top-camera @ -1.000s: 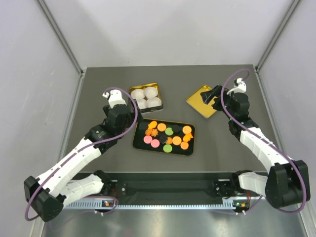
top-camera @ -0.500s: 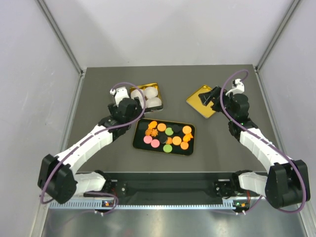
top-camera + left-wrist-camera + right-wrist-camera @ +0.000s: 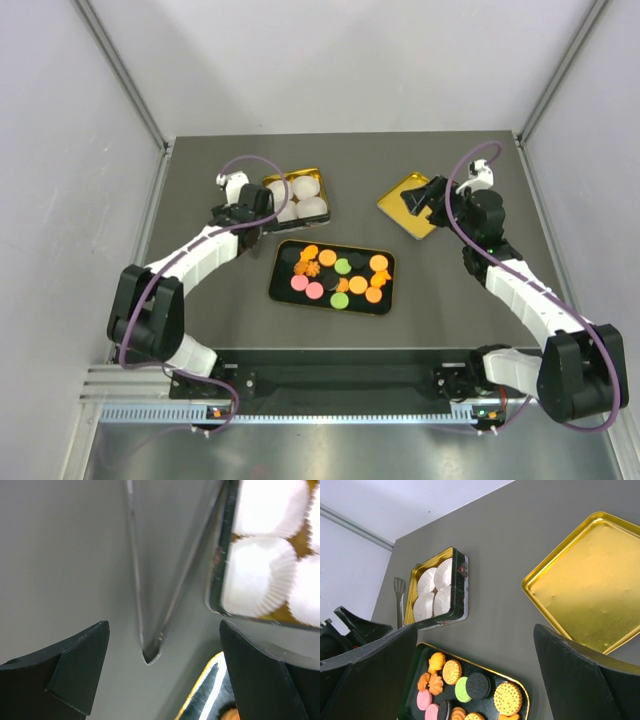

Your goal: Pack the cookies

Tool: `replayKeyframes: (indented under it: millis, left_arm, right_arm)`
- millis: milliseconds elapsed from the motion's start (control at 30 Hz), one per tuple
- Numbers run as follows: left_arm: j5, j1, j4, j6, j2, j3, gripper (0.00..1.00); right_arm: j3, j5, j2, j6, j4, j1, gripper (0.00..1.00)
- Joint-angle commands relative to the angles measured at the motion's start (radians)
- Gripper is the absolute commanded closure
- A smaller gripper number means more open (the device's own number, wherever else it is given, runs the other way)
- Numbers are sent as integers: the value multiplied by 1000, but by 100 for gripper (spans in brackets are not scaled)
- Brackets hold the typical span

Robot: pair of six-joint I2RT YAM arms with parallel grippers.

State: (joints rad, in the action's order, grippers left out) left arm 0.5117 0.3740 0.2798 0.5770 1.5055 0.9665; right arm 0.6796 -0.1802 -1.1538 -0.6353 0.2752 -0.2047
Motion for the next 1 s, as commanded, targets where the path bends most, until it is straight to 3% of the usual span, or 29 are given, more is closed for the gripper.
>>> replayKeyframes:
  millis: [0, 533, 967]
  left_arm:
    - [-16, -24, -51, -15, 16, 28, 4]
    - [-36, -84, -97, -38, 191, 74, 5]
    - [-59, -165, -50, -2, 393, 238, 8]
  right_arm:
    - [26, -13, 35, 13, 12, 5, 0]
    - [18, -27, 52, 3, 7, 5, 0]
    - [18, -45, 46, 2, 12, 5, 0]
